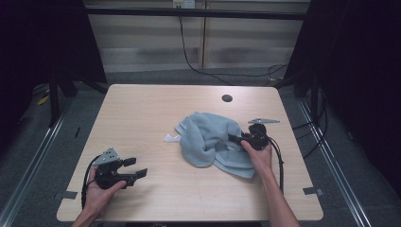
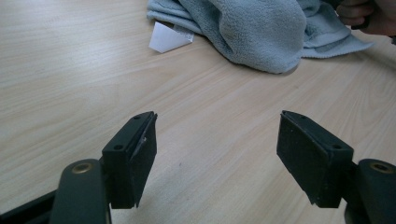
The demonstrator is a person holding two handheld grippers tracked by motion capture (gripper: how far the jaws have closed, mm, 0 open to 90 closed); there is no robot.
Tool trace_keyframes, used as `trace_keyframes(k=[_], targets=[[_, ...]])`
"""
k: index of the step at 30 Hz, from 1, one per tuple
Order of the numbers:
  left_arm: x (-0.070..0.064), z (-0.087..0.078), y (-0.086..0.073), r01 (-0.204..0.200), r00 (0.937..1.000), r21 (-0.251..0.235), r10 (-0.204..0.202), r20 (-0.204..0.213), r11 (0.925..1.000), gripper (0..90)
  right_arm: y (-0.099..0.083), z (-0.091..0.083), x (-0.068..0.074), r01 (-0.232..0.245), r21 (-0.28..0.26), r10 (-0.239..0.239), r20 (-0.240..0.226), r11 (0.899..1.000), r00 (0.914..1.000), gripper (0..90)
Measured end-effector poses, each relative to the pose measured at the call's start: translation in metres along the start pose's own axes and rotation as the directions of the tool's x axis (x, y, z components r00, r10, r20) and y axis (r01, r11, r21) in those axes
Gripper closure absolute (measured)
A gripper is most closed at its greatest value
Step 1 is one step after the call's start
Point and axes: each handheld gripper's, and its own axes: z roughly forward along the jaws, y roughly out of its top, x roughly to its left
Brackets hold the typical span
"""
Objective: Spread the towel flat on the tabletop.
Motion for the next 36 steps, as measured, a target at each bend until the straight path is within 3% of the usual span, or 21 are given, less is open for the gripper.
trace_keyframes(k=[3,5,8,10,13,16,20,24,26,27,29,31,32,34,36], targets=[[-0.001,0.001,0.002,0.006,1.0000,-0.007,-0.006,0.007,1.0000,29.3,-0.007,0.006,0.008,0.034,0.043,-0.033,-0.023,0.998,0.9992,60.9],[-0.003,0.003,0.003,0.000,1.0000,-0.008,0.000,0.010,1.0000,29.3,-0.012,0.012,0.021,0.086,0.058,-0.085,-0.023,0.995,0.9961,60.7],[-0.007,0.008,0.005,-0.003,0.9997,0.001,0.003,0.025,1.0000,29.3,-0.017,0.017,0.033,0.083,0.057,-0.078,-0.085,0.995,0.9933,60.7],[-0.010,0.011,0.007,-0.011,0.9993,0.005,0.011,0.037,0.9999,29.3,-0.019,0.021,0.047,0.108,0.059,-0.103,-0.081,0.992,0.9913,60.5],[-0.013,0.014,0.009,-0.013,0.9989,0.004,0.012,0.046,0.9999,28.5,-0.020,0.024,0.070,0.107,0.094,-0.091,-0.161,0.990,0.9827,60.2],[-0.013,0.020,0.013,0.001,0.9992,-0.004,-0.001,0.041,1.0000,29.6,-0.019,0.023,0.082,0.109,0.092,-0.090,-0.194,0.990,0.9769,54.2],[-0.015,0.030,0.023,-0.017,0.9989,0.003,0.016,0.044,0.9999,29.4,-0.013,0.004,0.086,0.113,0.066,-0.097,-0.211,0.991,0.9728,45.9],[-0.012,0.044,0.032,-0.024,0.9990,-0.004,0.024,0.038,0.9997,28.7,-0.012,-0.027,0.080,0.100,0.020,-0.095,-0.169,0.995,0.9810,44.2],[-0.008,0.053,0.034,0.000,0.9989,0.004,0.000,0.048,1.0000,28.5,-0.015,-0.040,0.081,0.104,-0.005,-0.103,-0.155,0.995,0.9825,46.8],[-0.007,0.056,0.034,-0.010,0.9984,0.015,0.009,0.055,0.9998,32.0,-0.018,-0.044,0.084,0.110,-0.009,-0.110,-0.169,0.994,0.9794,47.4],[-0.006,0.064,0.034,-0.030,0.9973,0.045,0.027,0.068,0.9985,54.7,-0.025,-0.051,0.093,0.129,-0.022,-0.130,-0.158,0.991,0.9787,50.3],[-0.006,0.071,0.034,-0.028,0.9976,0.050,0.025,0.064,0.9983,67.1,-0.030,-0.052,0.098,0.118,-0.031,-0.122,-0.198,0.993,0.9727,52.3],[-0.006,0.074,0.033,-0.027,0.9975,0.051,0.023,0.067,0.9983,74.7,-0.034,-0.051,0.100,0.119,-0.039,-0.125,-0.230,0.992,0.9651,54.6],[-0.006,0.073,0.032,-0.032,0.9972,0.050,0.028,0.070,0.9983,80.7,-0.038,-0.045,0.106,0.147,-0.023,-0.148,-0.251,0.989,0.9568,57.9],[-0.005,0.070,0.033,-0.008,0.9968,0.020,0.006,0.079,0.9998,82.8,-0.041,-0.033,0.110,0.173,0.024,-0.159,-0.293,0.985,0.9427,60.7]])
